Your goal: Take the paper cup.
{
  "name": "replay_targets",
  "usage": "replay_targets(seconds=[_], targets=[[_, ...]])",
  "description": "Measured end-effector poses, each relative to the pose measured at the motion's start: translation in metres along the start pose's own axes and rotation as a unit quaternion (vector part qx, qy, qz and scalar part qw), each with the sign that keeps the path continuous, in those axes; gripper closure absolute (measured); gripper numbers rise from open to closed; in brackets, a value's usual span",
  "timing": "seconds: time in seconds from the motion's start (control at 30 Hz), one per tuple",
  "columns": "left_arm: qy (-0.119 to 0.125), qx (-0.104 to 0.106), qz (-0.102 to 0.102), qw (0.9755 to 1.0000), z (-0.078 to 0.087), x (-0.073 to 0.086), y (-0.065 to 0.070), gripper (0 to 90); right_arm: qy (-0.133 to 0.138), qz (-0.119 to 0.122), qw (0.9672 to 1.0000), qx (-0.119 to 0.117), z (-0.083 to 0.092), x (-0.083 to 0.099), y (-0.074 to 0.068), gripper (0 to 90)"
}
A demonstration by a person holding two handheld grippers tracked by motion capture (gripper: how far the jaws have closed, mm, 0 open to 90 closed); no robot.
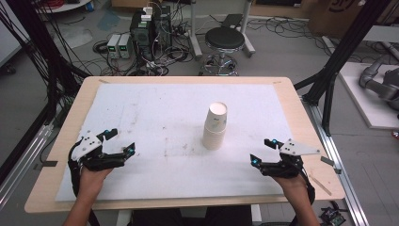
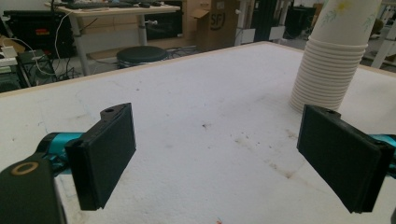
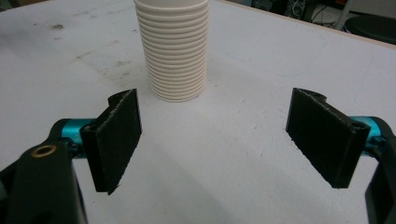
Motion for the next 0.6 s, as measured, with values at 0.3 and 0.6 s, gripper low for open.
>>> replay_targets(seconds=[0.3, 0.6], targets=[[-0.003, 0.008, 0.000, 1.0000, -0.0050, 0.0014, 0.0032, 11.8, 0.000, -0.004, 1.0000, 0.001, 0.0018, 0.0031, 0.0012, 18.4], [-0.006, 0.019, -0.004, 0.9998, -0.0054, 0.0012, 0.0034, 11.7, 0.005, -0.005, 1.0000, 0.003, 0.0073, -0.0002, -0.0002, 18.4]])
Point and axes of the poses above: each handheld gripper's, and its own axes: z roughly backward along the jaws, x roughly out of its underside, y roughly to its right, the point moved 8 cm from there along -z, roughly forward along the jaws, and after that the axes turned 14 degrees about z, right-handed, at the moved point
